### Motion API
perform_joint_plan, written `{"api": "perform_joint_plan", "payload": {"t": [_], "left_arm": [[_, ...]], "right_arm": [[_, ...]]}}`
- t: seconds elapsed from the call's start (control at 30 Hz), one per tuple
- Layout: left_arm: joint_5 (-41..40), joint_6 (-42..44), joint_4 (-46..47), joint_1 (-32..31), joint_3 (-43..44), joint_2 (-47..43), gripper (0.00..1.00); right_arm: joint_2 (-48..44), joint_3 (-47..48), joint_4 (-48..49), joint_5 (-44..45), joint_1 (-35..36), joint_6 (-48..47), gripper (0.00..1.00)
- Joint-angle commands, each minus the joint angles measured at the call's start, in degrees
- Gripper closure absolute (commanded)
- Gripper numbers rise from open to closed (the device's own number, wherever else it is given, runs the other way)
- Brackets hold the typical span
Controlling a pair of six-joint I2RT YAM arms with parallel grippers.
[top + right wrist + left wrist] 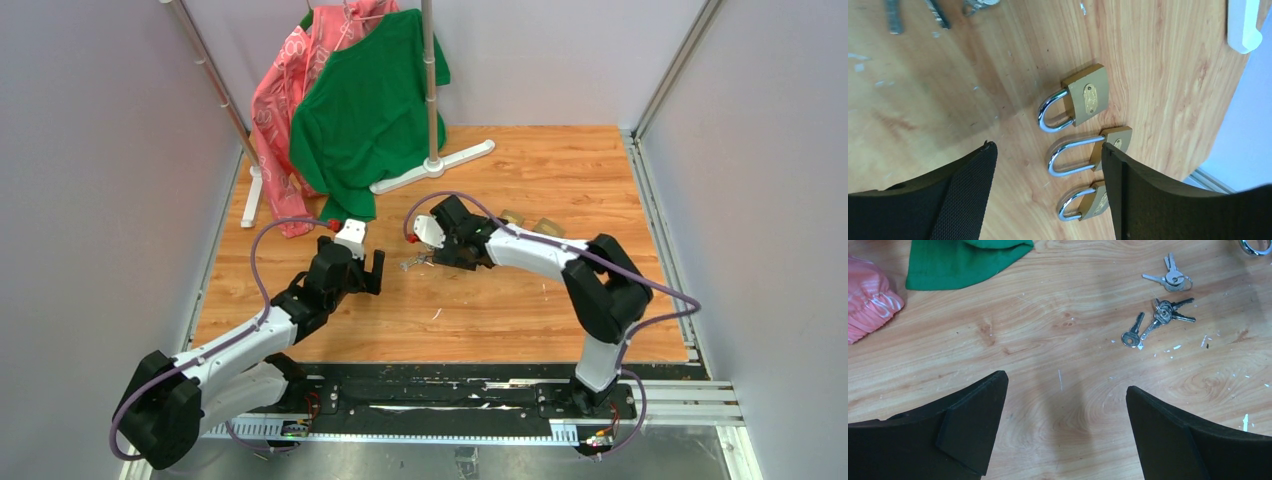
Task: Lock with the key
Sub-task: Place the lock at the center of the board, then reset both arms
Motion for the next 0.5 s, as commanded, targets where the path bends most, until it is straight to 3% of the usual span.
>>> {"api": "perform_joint_plan", "payload": {"t": [0.0,0.07,0.2,0.47], "left_arm": [[1.2,0.8,1.8,0.2,0.8,-0.9,0.0],[0.5,1.7,1.4,0.2,1.7,-1.7,0.0],[-2.8,4.2,2.6,2.1,2.9,-5.0,0.0],[-1.6,10.6,12.1,18.7,0.9,-12.7,0.0]], "right_arm": [[-10.2,-0.8,-4.9,-9.6,-1.3,5.5,0.21],[-16.8,-2.1,-3.3,-14.3,-4.5,13.1,0.2],[-30.0,-6.3,-1.2,-19.0,-21.1,34.2,0.18],[-51.6,-23.7,2.9,-10.1,-45.9,53.8,0.11]]}}
